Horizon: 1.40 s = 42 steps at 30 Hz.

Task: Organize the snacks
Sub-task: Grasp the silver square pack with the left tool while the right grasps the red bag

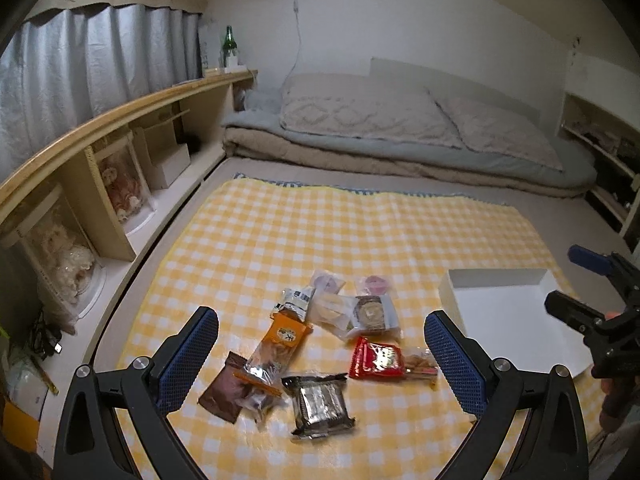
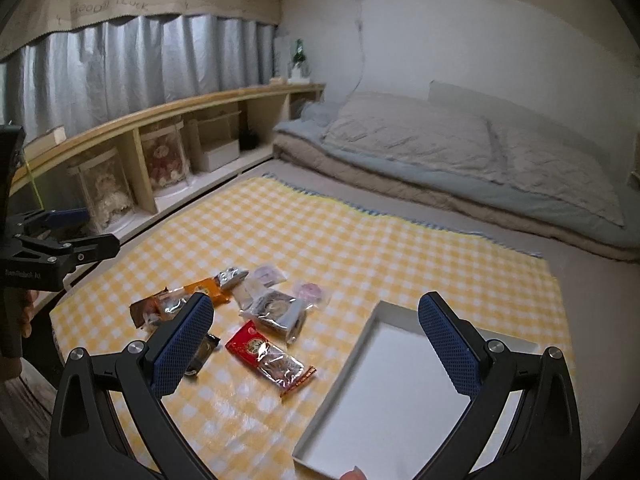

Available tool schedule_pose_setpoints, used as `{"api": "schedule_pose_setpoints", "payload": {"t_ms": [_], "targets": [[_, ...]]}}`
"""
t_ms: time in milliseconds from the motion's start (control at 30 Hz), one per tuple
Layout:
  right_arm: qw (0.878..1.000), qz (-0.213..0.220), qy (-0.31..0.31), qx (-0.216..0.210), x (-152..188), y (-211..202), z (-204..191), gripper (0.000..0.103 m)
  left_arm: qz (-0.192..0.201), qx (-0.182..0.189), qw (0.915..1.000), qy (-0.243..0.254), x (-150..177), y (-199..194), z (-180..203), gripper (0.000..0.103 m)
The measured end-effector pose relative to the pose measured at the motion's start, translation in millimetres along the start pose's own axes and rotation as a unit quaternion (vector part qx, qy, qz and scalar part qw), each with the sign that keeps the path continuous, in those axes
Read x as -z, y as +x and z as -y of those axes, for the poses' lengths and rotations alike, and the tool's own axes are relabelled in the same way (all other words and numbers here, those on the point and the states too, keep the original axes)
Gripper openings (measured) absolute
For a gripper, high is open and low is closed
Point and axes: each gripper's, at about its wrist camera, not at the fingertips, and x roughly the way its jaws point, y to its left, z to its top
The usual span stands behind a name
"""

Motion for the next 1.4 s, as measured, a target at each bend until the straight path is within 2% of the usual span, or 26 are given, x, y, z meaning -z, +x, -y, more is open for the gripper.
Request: {"api": "schedule_pose_setpoints", "payload": {"t_ms": [167,200,267,333,433,567,733,867,1067,1300,1400], "targets": [[0.998,-0.045,-0.006,-0.047,6.0,51.1,6.7,0.102,-0.024,0.003,0.9995,0.02,-6.6,43.7,1.6,0.103],[0.997,-0.052,-0.011,-0.049,8.3,60.0,6.4,0.1,-0.034,0.013,0.9991,0.021,-6.4,53.8,2.0,0.102],[0.995,-0.071,-0.023,-0.06,12.8,76.8,4.9,0.087,-0.055,0.027,0.9979,0.021,-3.8,69.7,0.5,0.098],[0.99,-0.103,-0.032,-0.089,18.7,98.8,2.0,0.082,-0.079,0.035,0.9961,0.016,-3.0,87.7,-3.1,0.087],[0.982,-0.137,-0.046,-0.118,29.8,124.2,-3.3,0.073,-0.128,0.051,0.9904,0.002,-0.9,117.0,-9.8,0.081],[0.971,-0.185,-0.071,-0.136,48.3,155.8,-12.3,0.072,-0.194,0.065,0.9786,-0.019,3.8,157.7,-15.3,0.076],[0.957,-0.237,-0.098,-0.137,68.9,187.0,-20.3,0.073,-0.232,0.067,0.9702,-0.023,6.6,192.2,-12.4,0.075],[0.946,-0.273,-0.125,-0.125,82.6,203.5,-27.4,0.073,-0.25,0.072,0.9652,-0.028,15.3,209.2,-5.8,0.075],[0.932,-0.31,-0.131,-0.137,97.6,211.5,-35.1,0.073,-0.277,0.064,0.9582,-0.029,27.4,220.7,-3.3,0.074],[0.917,-0.342,-0.09,-0.186,102.9,192.8,-41.7,0.07,-0.299,0.051,0.9525,-0.023,38.4,236.7,2.4,0.073],[0.918,-0.342,-0.067,-0.189,98.5,187.5,-41.3,0.068,-0.298,0.035,0.9537,-0.012,40.1,241.5,6.8,0.073]]}}
